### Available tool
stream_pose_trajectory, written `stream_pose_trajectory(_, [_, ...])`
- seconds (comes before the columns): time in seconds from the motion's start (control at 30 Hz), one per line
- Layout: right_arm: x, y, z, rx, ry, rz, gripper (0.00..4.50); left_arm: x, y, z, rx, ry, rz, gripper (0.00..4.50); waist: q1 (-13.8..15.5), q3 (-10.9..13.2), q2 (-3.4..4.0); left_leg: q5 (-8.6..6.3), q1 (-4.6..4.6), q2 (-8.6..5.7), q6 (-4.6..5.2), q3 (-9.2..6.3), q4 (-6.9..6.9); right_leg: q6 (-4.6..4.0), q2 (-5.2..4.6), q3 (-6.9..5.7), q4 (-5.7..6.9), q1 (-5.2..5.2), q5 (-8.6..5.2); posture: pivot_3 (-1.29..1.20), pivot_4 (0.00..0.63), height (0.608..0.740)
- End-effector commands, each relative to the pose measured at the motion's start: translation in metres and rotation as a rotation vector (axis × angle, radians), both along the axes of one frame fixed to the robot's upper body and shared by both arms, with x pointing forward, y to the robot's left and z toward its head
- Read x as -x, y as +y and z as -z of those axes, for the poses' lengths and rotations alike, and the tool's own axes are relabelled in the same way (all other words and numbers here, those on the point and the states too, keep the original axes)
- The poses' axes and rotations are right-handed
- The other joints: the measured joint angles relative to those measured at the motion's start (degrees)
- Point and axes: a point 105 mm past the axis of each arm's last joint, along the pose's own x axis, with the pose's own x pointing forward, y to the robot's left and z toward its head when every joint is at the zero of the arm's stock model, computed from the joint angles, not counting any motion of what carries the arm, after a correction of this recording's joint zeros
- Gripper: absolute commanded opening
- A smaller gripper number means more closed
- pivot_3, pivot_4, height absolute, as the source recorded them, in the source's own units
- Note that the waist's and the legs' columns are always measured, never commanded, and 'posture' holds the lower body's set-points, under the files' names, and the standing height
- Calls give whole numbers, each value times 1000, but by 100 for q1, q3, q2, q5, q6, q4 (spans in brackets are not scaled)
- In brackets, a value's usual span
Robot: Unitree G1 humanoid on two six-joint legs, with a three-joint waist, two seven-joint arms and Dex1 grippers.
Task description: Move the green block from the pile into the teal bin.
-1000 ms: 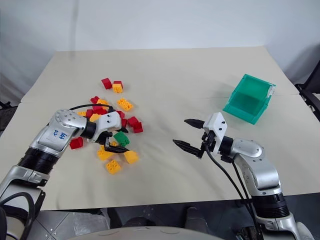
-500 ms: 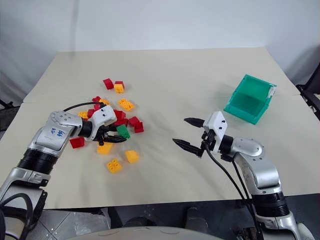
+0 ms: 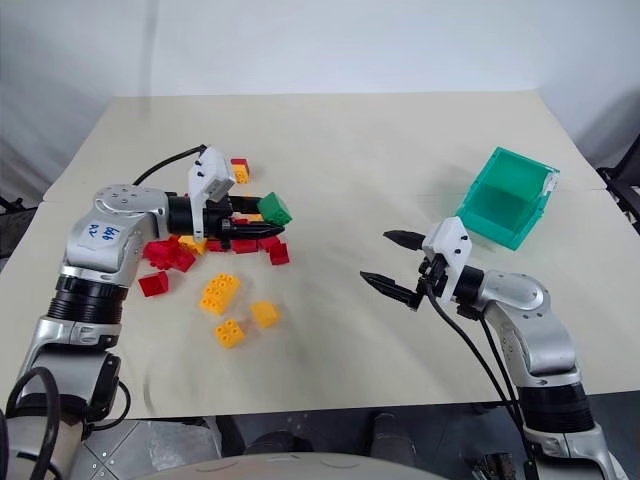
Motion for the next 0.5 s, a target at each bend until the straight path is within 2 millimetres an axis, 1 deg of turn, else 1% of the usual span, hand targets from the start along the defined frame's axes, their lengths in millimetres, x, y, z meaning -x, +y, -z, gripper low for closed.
stream_pose_trajectory(0.03, [3, -11, -12, -15, -49, 33, 4500, 12, -24, -9, -11, -49, 128, 2136, 8, 0, 0, 0, 0, 0, 0, 1, 1, 0, -1, 1, 0, 0, 0, 0, 150, 740])
stream_pose_trajectory(0.07, [4, -14, -11, -8, -43, 38, 4500, 15, -31, -7, -17, -46, 156, 2136, 24, 1, -1, 0, -1, 0, 0, 2, 2, 0, -2, 1, -1, 1, 0, 0, 150, 740])
stream_pose_trajectory(0.13, [8, -23, -10, 14, -34, 45, 4500, 12, -50, 7, -88, -14, 172, 2136, 81, 1, -2, 0, -1, 1, 1, 3, 5, 4, -5, -1, -7, 9, 2, 0, 150, 740])
stream_pose_trajectory(0.2, [10, -32, -10, 27, -29, 64, 4500, 11, -68, 16, -127, 4, 191, 2136, 153, 1, -2, 2, -1, -2, 4, 10, 9, 13, -3, -13, -30, 32, 7, 0, 150, 740])
stream_pose_trajectory(0.37, [22, -56, -6, 71, 8, 117, 4500, 7, -121, 37, -134, 23, 237, 2136, 175, 2, -3, 4, -4, -13, 15, 11, 4, 28, -3, -20, -63, 50, 16, 0, 150, 740])
stream_pose_trajectory(0.5, [29, -61, -7, 70, 4, 160, 4500, 6, -144, 60, -193, 56, 245, 2136, 146, 2, -3, 4, -5, -16, 16, 14, -7, 29, 2, -25, -70, 48, 17, 0, 150, 740])
